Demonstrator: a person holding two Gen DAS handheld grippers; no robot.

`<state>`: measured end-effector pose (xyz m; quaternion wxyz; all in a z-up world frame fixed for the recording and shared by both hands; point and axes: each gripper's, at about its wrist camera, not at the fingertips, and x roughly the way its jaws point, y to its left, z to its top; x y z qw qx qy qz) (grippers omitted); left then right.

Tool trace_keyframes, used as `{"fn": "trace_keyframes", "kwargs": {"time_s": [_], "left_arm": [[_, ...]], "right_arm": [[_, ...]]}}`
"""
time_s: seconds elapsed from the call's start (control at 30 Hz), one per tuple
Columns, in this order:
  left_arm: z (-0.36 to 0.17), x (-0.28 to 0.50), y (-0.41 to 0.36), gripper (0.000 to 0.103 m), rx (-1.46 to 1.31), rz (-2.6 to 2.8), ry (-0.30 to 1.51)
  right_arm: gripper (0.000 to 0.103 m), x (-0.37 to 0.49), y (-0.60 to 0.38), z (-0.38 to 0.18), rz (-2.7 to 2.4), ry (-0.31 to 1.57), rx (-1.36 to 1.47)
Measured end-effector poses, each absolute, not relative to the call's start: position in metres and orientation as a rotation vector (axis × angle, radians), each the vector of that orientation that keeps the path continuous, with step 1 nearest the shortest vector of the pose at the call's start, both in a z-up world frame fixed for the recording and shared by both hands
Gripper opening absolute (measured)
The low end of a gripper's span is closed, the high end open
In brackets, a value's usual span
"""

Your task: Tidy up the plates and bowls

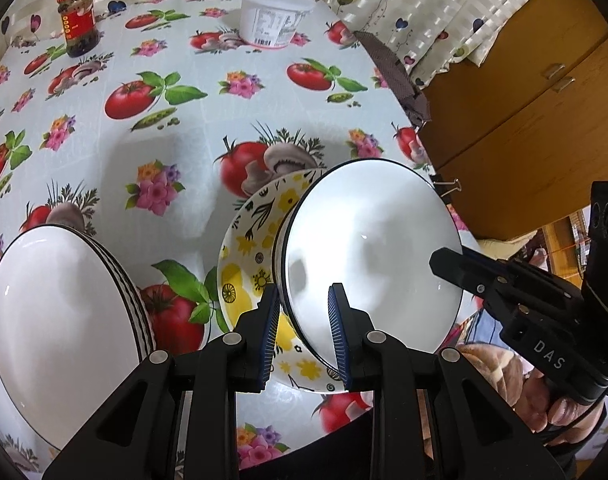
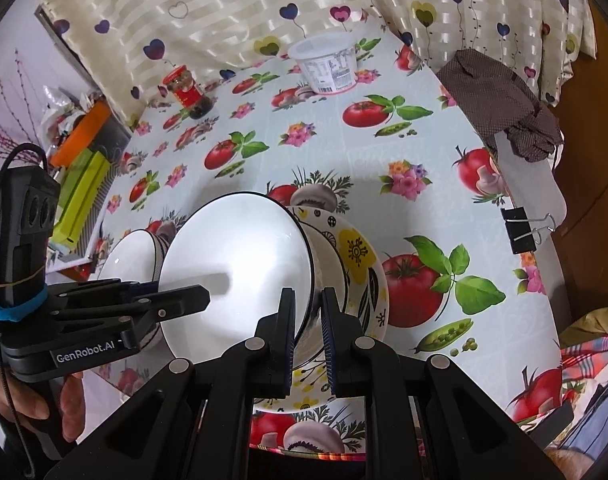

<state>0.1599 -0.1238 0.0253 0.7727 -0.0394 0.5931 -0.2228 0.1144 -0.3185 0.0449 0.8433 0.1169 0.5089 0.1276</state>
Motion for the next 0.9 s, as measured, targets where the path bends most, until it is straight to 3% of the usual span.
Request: {"fn": "trace_keyframes", "kwargs": {"time_s": [0.9], "left_arm": [[0.023, 0.150, -0.146, 0.025, 0.096, -0.411, 1.185]], "right_arm": [[0.013, 0.118, -0.318, 0.030, 0.237, 1.102, 0.205]]}}
